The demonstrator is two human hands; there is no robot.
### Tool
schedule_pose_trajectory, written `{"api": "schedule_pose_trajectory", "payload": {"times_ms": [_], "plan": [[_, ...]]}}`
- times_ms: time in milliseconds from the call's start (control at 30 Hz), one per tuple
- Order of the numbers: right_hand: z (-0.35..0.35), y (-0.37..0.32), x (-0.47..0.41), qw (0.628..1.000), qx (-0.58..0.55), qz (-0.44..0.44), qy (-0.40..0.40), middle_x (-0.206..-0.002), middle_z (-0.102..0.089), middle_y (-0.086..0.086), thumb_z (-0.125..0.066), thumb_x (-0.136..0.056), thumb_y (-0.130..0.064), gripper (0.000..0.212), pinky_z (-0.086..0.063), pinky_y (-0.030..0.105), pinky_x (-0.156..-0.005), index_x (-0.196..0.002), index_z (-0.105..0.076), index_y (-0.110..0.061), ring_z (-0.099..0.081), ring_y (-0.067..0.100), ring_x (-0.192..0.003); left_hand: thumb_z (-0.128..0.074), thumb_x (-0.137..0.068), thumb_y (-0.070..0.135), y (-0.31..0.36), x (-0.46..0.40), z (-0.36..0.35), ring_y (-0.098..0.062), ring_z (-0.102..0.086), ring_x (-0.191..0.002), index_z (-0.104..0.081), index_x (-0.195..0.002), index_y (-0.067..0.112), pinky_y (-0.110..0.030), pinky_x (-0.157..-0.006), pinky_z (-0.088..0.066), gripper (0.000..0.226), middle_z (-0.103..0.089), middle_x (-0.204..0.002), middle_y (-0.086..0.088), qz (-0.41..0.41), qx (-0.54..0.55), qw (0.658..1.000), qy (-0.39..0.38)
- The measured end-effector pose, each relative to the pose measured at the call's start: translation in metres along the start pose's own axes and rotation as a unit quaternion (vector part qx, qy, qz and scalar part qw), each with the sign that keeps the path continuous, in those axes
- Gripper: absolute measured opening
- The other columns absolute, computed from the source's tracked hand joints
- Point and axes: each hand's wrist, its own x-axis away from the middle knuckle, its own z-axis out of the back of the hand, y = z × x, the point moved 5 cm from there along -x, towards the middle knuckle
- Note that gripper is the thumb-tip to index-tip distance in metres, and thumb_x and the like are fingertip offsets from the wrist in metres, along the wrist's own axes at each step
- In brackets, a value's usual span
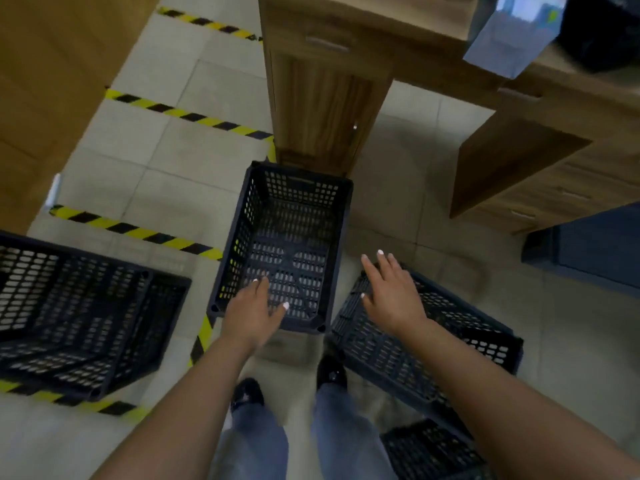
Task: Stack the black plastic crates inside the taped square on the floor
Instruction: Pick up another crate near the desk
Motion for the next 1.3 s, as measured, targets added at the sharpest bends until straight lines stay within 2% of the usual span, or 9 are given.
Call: {"api": "schedule_pose_trajectory", "payload": {"times_ms": [133,233,333,433,567,700,833,1000,1300], "plan": [[-0.057,0.009,-0.029,0.999,0.019,0.028,-0.042,-0.162,0.004,0.010,-0.037,-0.100,-0.034,0.066,-0.007,0.045,-0.119,-0.154,-0.002,-0.022,0.005,0.029,-0.149,-0.043,-0.095,0.053,-0.014,-0.026,-0.059,-0.026,-0.024,-0.145,-0.020,-0.153,0.010,-0.037,-0.117,-0.024,0.076,-0.027,-0.158,-0.010,0.021,0.006,1.000,-0.020],[-0.110,0.010,-0.050,0.995,0.032,0.061,-0.076,-0.162,0.008,0.009,-0.037,-0.100,-0.035,0.066,-0.003,0.045,-0.119,-0.154,-0.001,-0.024,0.009,0.028,-0.149,-0.042,-0.095,0.055,-0.032,-0.049,-0.100,-0.027,-0.023,-0.145,-0.024,-0.152,0.011,-0.040,-0.117,-0.023,0.074,-0.029,-0.157,-0.011,0.043,0.049,0.998,0.001],[-0.162,0.009,-0.068,0.988,0.065,0.094,-0.103,-0.162,0.012,0.009,-0.036,-0.100,-0.037,0.067,-0.001,0.046,-0.119,-0.154,0.003,-0.027,0.012,0.028,-0.148,-0.031,-0.087,0.062,-0.051,-0.065,-0.143,-0.027,-0.021,-0.146,-0.026,-0.152,0.012,-0.039,-0.118,-0.021,0.081,-0.028,-0.157,-0.009,0.053,0.066,0.996,0.013],[-0.208,0.009,-0.087,0.981,0.100,0.112,-0.121,-0.161,0.017,0.008,-0.035,-0.101,-0.040,0.067,0.000,0.047,-0.119,-0.153,0.007,-0.030,0.016,0.028,-0.148,-0.030,-0.096,0.060,-0.071,-0.080,-0.189,-0.024,-0.008,-0.149,-0.020,-0.154,0.020,-0.044,-0.119,-0.012,0.071,-0.015,-0.162,-0.003,0.067,0.014,0.997,-0.028],[-0.257,0.005,-0.108,0.971,0.144,0.130,-0.139,-0.161,0.018,0.007,-0.030,-0.101,-0.044,0.064,0.003,0.048,-0.118,-0.153,0.005,-0.031,0.018,0.028,-0.147,-0.024,-0.097,0.060,-0.086,-0.094,-0.233,-0.023,0.006,-0.150,-0.014,-0.154,0.031,-0.053,-0.118,0.000,0.065,-0.002,-0.164,0.001,0.067,-0.025,0.993,-0.091],[-0.293,0.001,-0.114,0.962,0.170,0.134,-0.166,-0.161,0.017,0.006,-0.028,-0.100,-0.047,0.064,0.004,0.049,-0.118,-0.153,0.004,-0.032,0.021,0.028,-0.146,-0.022,-0.097,0.060,-0.097,-0.090,-0.253,-0.022,0.014,-0.149,-0.003,-0.154,0.035,-0.057,-0.117,0.007,0.065,0.005,-0.163,0.005,0.056,-0.085,0.992,-0.070],[-0.314,-0.013,-0.101,0.953,0.185,0.148,-0.188,-0.161,0.017,0.004,-0.029,-0.100,-0.048,0.064,0.005,0.048,-0.118,-0.153,0.003,-0.032,0.023,0.029,-0.145,-0.018,-0.097,0.059,-0.108,-0.082,-0.254,-0.021,0.015,-0.149,-0.004,-0.154,0.035,-0.057,-0.117,0.008,0.063,0.004,-0.163,0.006,0.070,-0.075,0.993,-0.058],[-0.329,-0.042,-0.074,0.936,0.186,0.207,-0.215,-0.161,0.017,0.002,-0.031,-0.100,-0.046,0.065,0.006,0.047,-0.117,-0.153,0.004,-0.033,0.021,0.025,-0.147,-0.012,-0.097,0.059,-0.153,-0.053,-0.260,-0.022,0.016,-0.149,-0.002,-0.154,0.035,-0.053,-0.118,0.007,0.063,0.012,-0.162,0.007,0.112,-0.057,0.989,-0.082],[-0.308,-0.080,-0.082,0.948,0.183,0.194,-0.174,-0.162,0.013,0.004,-0.029,-0.101,-0.045,0.064,0.002,0.046,-0.119,-0.153,0.005,-0.031,0.017,0.026,-0.148,-0.013,-0.097,0.059,-0.228,0.022,-0.286,-0.021,0.018,-0.148,0.001,-0.154,0.029,-0.053,-0.119,0.004,0.066,0.024,-0.159,0.005,0.201,-0.049,0.973,-0.102]]}}
